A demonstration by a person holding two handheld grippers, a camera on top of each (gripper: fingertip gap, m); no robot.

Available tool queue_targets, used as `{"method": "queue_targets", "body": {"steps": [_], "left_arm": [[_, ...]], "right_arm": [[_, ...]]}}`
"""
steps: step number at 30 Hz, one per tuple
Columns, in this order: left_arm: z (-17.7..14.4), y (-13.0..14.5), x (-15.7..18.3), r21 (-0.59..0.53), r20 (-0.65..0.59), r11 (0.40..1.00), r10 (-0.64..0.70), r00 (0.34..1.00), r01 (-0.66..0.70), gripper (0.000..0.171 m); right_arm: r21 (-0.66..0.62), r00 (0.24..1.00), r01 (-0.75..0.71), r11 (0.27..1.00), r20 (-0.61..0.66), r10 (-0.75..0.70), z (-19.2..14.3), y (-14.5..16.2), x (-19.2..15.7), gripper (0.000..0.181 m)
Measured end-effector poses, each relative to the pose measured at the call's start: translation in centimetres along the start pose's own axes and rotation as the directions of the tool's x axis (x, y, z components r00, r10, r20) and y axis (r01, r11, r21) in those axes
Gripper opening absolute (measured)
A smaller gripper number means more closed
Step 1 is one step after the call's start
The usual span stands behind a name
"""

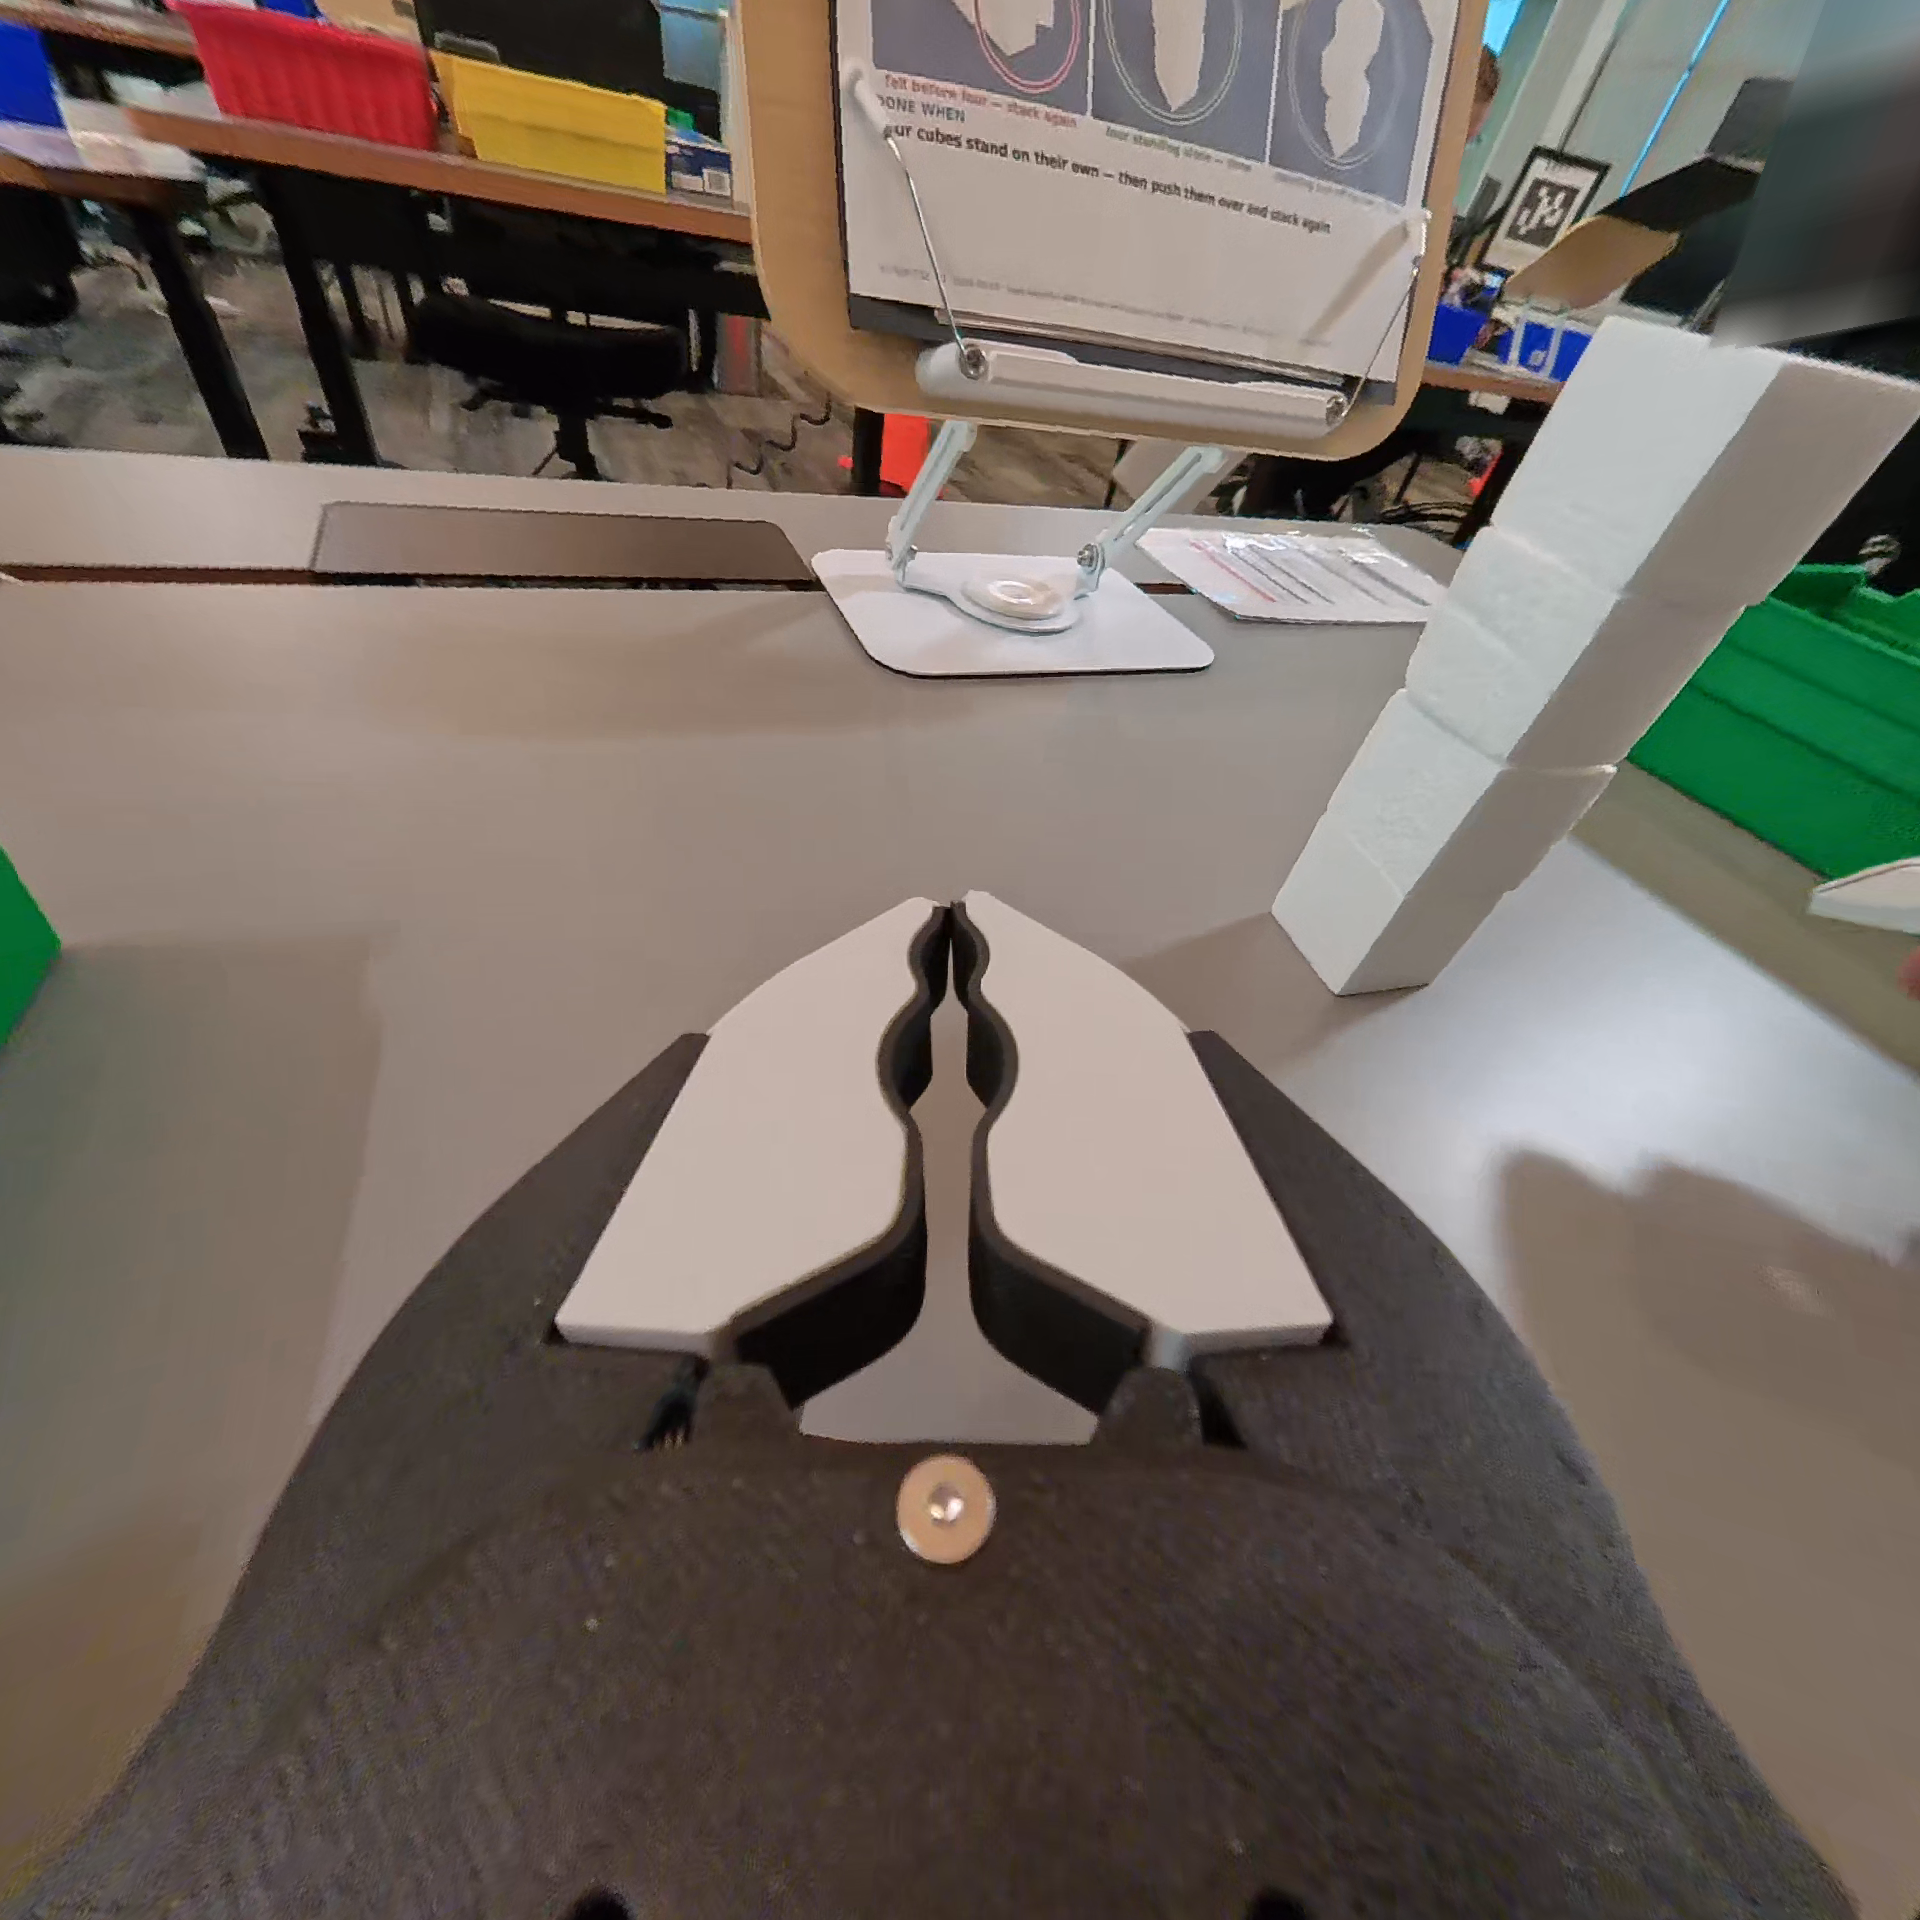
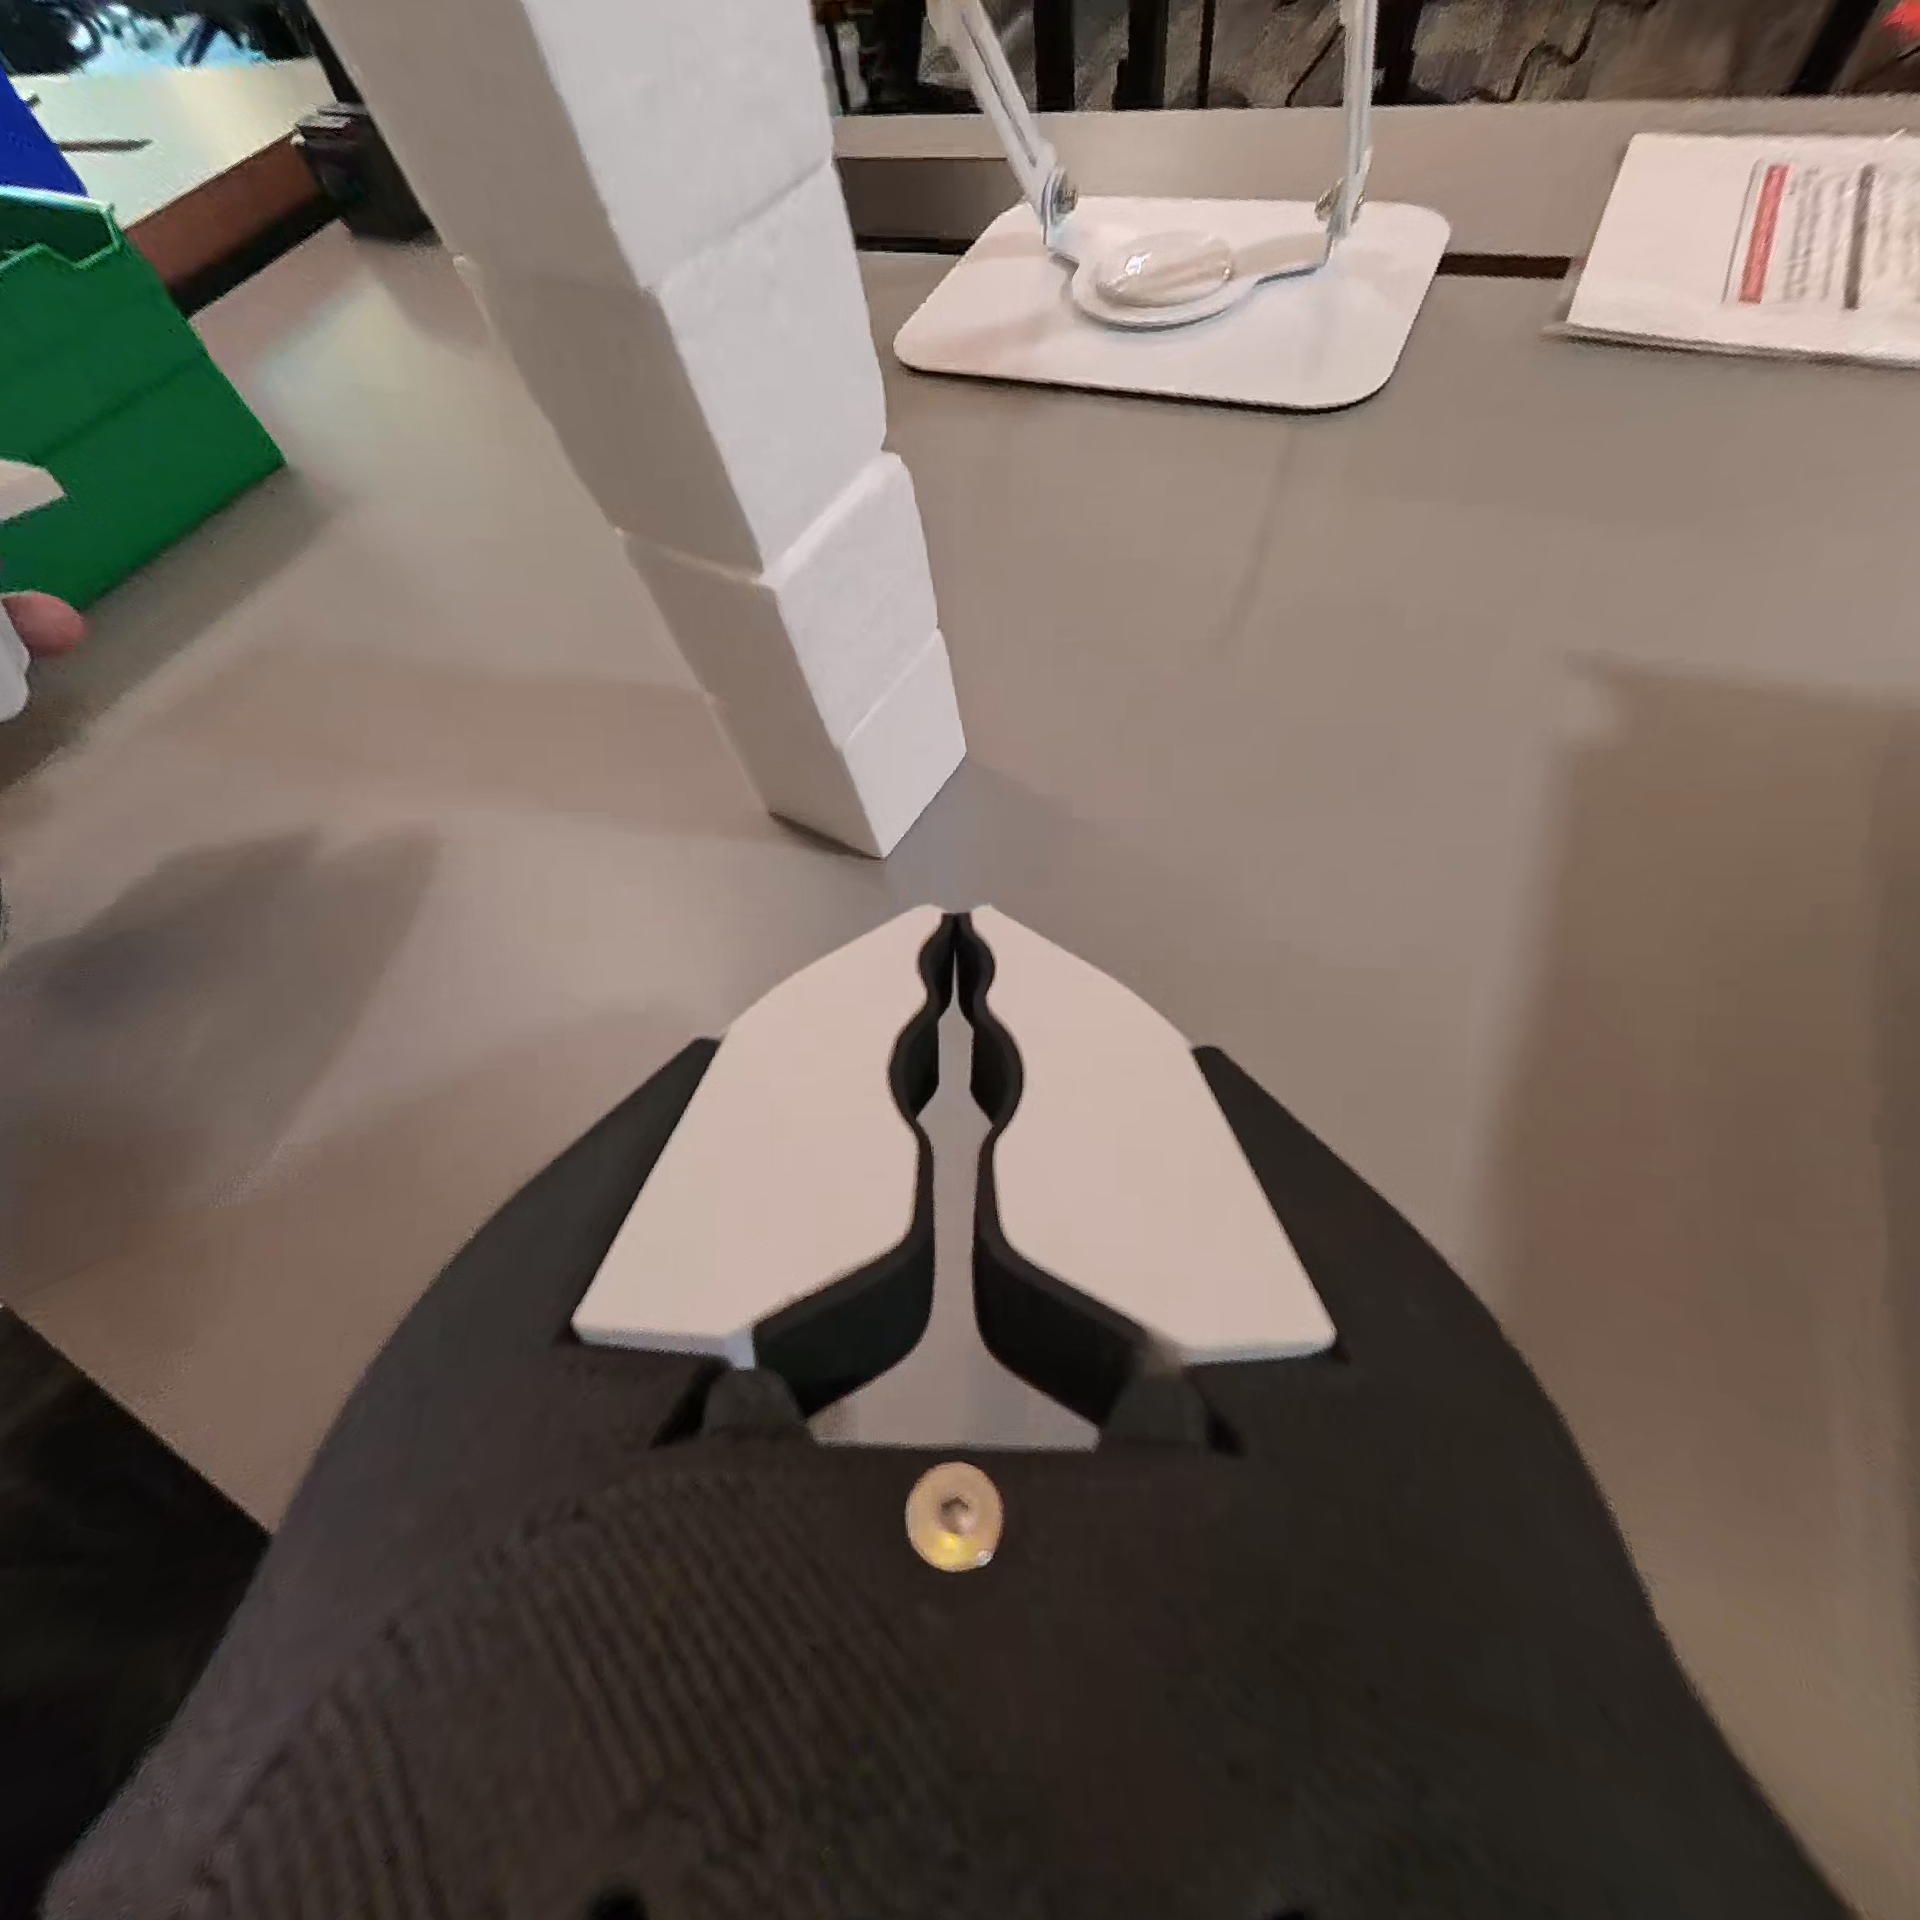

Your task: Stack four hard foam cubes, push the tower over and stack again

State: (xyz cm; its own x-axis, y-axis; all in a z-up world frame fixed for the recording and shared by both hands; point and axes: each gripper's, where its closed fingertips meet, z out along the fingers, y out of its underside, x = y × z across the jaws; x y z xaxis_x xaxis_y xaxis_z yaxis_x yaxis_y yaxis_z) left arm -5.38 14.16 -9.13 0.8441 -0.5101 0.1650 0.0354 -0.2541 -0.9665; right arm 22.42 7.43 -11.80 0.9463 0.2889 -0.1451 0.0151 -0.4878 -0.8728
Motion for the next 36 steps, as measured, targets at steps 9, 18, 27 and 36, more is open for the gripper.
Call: {"method": "queue_targets", "body": {"steps": [9, 18, 27, 36], "left_arm": [[-2.5, 2.0, 0.9, -0.044, 0.004, 0.999, -0.025, 1.0, 0.025, 0.001], [-7.1, 2.6, 1.4, -0.019, 0.079, 1.0, 0.014, 0.997, -0.012, 0.002], [-7.4, 3.0, 1.0, -0.026, 0.087, 1.0, -0.014, 0.996, 0.016, 0.01], [-6.1, 3.1, 1.7, -0.037, 0.043, 0.999, 0.007, 0.999, -0.005, 0.014]], "right_arm": [[0.081, 0.987, -0.162, 0.983, 0.038, 0.159, 0.1, -0.8, 3.0, 0.0], [-0.023, 0.995, -0.086, 0.996, 0.051, 0.087, -0.7, 1.7, 0.3, 0.0], [-0.099, 0.972, -0.206, 0.973, 0.096, 0.216, 0.6, 2.4, -0.3, 0.0], [-0.018, 1.0, -0.024, 1.0, 0.017, 0.024, 0.5, 1.5, -0.3, 0.0]]}}
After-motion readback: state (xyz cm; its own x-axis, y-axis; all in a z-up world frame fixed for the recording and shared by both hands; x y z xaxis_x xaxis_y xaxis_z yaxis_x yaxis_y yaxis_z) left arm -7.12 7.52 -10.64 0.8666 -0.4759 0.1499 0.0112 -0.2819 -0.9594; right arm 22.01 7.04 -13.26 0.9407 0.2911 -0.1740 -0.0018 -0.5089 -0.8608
